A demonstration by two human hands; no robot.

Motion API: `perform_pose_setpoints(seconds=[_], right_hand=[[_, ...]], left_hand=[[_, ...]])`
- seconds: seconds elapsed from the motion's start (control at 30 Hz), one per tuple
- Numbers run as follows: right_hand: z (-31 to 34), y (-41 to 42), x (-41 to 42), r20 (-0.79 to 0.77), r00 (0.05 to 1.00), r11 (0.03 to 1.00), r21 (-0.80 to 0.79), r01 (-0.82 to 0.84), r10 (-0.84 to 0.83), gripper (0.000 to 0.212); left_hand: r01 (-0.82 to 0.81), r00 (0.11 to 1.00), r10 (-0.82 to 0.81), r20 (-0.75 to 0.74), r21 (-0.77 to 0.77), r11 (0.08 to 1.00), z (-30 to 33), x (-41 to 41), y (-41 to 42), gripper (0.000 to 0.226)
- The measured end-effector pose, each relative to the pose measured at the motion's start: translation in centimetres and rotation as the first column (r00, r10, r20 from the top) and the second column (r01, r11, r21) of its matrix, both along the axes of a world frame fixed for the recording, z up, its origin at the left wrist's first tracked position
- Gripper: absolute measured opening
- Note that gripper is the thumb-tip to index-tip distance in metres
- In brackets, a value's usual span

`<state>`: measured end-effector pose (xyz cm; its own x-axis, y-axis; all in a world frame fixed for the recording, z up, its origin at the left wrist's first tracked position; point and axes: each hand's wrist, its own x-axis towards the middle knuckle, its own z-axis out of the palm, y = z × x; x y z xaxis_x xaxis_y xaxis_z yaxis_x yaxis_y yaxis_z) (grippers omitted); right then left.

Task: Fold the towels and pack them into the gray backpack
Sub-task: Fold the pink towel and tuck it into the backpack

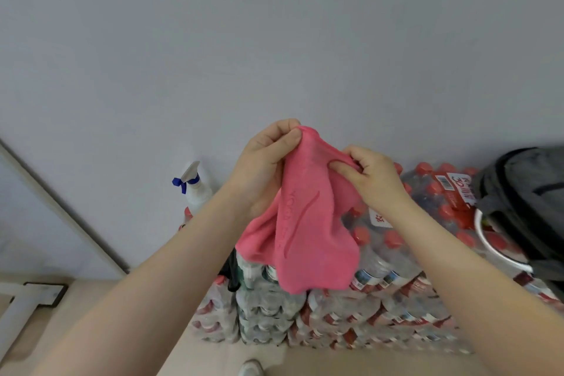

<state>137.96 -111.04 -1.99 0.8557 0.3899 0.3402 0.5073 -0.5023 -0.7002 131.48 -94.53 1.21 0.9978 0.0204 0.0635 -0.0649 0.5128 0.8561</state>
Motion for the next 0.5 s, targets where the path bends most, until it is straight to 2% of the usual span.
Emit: perform_pose_setpoints(seconds=[0.1, 0.2, 0.27, 0.4, 0.5], right_hand=[[0.9, -4.3, -2.7, -0.065, 0.996, 0.996, -0.063, -0.059, 0.055, 0.01], [2.0, -8.3, -5.6, -0.093, 0.983, 0.943, -0.282, -0.176, 0.156, 0.023], [2.6, -10.6, -7.6, -0.146, 0.963, 0.862, -0.43, -0.27, 0.229, 0.036], [3.6, -14.0, -11.4, -0.192, 0.908, 0.643, -0.653, -0.402, 0.373, 0.043], [3.3, -15.9, -13.6, -0.223, 0.888, 0.51, -0.751, -0.419, 0.402, 0.05]], left_hand=[[-0.01, 1.0, 0.01, 0.007, -0.008, 1.0, 0.2, -2.8, -2.9, 0.007], [-0.059, 0.998, 0.06, 0.029, -0.029, 0.998, 0.6, -5.7, -5.4, 0.016], [-0.091, 0.993, 0.094, 0.068, -0.039, 0.995, 0.8, -7.5, -6.7, 0.009], [-0.155, 0.982, 0.165, 0.093, -0.104, 0.982, 0.8, -10.7, -8.2, 0.01], [-0.176, 0.981, 0.178, 0.075, -0.04, 0.984, 0.1, -12.4, -9.2, 0.008]])
